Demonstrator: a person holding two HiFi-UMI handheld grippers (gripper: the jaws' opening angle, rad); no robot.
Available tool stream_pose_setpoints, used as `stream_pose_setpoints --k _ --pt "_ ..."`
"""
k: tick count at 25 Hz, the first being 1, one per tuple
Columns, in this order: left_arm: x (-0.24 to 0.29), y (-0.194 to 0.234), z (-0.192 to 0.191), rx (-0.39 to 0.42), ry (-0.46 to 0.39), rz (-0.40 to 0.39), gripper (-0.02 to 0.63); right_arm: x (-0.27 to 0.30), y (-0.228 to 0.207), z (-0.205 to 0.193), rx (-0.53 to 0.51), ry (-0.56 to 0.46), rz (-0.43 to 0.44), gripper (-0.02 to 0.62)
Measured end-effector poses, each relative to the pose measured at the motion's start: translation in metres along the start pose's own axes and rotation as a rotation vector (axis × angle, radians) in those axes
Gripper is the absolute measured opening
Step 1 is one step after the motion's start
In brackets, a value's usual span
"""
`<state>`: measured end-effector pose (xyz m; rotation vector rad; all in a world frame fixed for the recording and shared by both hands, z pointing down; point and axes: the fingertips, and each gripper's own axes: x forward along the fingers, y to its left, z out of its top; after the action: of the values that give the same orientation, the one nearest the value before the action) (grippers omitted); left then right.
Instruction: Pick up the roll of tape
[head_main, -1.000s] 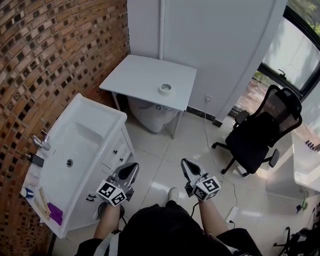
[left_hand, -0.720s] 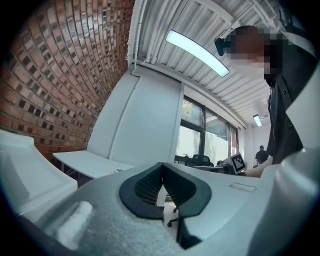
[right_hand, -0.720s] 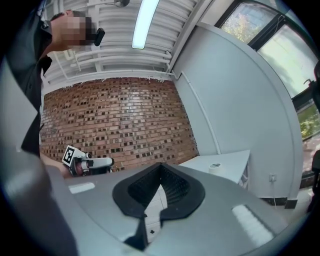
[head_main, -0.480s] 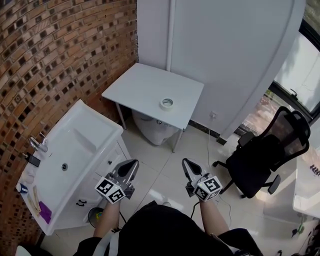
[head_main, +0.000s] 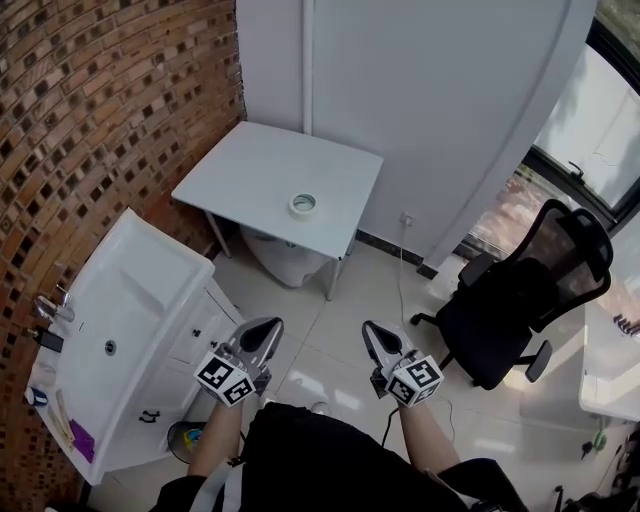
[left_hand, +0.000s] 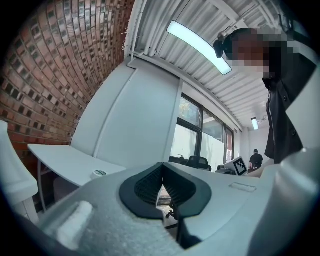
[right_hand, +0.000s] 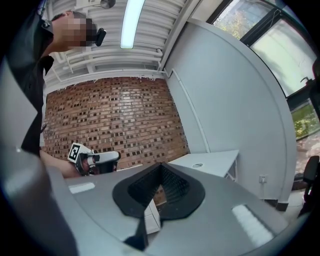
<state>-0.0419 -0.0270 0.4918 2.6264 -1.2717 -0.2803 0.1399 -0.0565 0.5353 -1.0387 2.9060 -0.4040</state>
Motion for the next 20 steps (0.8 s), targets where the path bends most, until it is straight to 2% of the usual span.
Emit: stream_pose_setpoints --k 5,11,20 --pt "0.018 0.014 -0.009 -0.006 0.023 -0.022 0.002 0.010 -0.016 -0.004 0.011 0.010 -0.022 0.005" --pt "0.042 0.060 -0.018 -0.028 0.058 -0.061 0.002 0.046 -0.035 0.002 0.004 0.003 -0.065 0.005" --pt "0.105 0.138 0.001 0.007 0.053 -0.150 0.002 0.127 -0.079 0.031 -0.012 -0.039 -0.120 0.005"
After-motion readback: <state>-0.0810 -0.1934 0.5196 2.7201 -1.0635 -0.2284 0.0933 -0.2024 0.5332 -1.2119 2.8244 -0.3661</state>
